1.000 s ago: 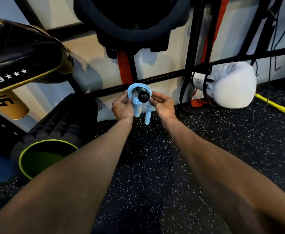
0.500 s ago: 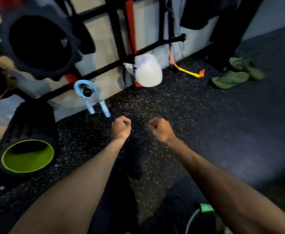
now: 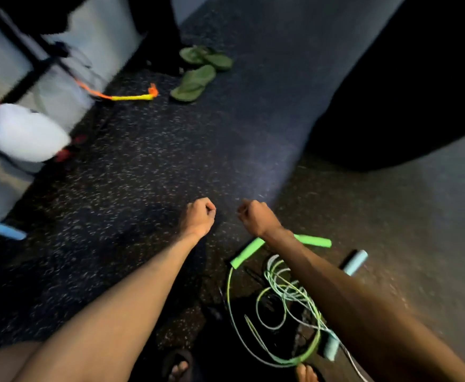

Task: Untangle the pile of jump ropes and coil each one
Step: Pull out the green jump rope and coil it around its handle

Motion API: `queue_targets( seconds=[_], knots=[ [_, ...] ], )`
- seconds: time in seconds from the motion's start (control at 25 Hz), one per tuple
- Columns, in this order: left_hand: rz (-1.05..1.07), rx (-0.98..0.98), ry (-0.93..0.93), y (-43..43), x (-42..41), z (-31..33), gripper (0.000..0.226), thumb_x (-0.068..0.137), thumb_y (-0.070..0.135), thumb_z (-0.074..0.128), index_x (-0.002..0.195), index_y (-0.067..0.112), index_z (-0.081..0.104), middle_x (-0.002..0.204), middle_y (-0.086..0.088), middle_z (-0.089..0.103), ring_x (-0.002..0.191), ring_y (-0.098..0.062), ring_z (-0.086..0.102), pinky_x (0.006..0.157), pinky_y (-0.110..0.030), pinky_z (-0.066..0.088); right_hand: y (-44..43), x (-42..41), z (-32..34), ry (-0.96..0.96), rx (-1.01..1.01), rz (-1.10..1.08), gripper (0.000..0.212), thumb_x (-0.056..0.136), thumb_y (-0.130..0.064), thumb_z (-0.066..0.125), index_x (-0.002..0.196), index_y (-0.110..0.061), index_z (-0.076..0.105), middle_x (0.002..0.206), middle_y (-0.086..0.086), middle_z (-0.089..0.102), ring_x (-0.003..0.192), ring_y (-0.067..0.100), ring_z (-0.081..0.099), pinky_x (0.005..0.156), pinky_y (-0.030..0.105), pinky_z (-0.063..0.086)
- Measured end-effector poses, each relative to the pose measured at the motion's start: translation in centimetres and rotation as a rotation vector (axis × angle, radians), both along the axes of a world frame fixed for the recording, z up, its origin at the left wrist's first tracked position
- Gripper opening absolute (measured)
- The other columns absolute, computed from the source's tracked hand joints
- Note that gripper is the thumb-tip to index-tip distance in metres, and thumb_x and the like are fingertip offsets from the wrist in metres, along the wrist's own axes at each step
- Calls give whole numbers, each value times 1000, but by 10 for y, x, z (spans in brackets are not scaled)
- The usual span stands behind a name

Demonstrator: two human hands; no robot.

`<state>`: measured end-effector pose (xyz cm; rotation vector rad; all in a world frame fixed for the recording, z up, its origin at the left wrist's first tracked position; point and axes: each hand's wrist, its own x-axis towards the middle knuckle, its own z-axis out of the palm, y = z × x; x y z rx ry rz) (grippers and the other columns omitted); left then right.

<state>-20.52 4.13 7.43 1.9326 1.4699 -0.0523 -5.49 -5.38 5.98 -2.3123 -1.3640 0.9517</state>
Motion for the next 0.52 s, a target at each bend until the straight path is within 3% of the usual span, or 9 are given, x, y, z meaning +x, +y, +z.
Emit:
queue_targets(
  seconds=[0.2, 0.32, 0.36, 0.52],
  knots=[
    [-228, -77, 13, -67, 65, -47, 7, 84, 20, 64, 80, 26, 64, 92, -4, 73, 93, -26, 67, 81, -36, 55, -96, 45, -41, 13, -108, -332, 23, 84, -24, 60, 96, -7, 70, 96, 21, 72, 98, 38, 68, 72, 42, 51],
    [-323, -108, 130, -96, 74, -81, 17, 84, 22, 67, 101, 21, 64, 112, -8, 68, 109, -29, 61, 89, -35, 48, -129, 44, -59, 95, -143, -420, 27, 91, -25, 62, 91, 1, 69, 81, 22, 63, 91, 14, 62, 69, 37, 42],
    [-327, -104, 167, -102, 72, -91, 25, 84, 23, 69, 108, 18, 61, 116, -10, 65, 113, -30, 59, 90, -35, 47, -133, 41, -63, 105, -150, -406, 26, 93, -24, 59, 90, 1, 69, 82, 21, 63, 95, 13, 62, 70, 36, 42],
    [-341, -45, 274, -116, 55, -124, 39, 83, 18, 73, 118, 11, 57, 123, -15, 60, 115, -33, 58, 93, -39, 47, -133, 18, -74, 88, -123, -339, 19, 86, -12, 56, 96, -4, 71, 103, 22, 71, 105, 43, 62, 81, 40, 47]
  ],
)
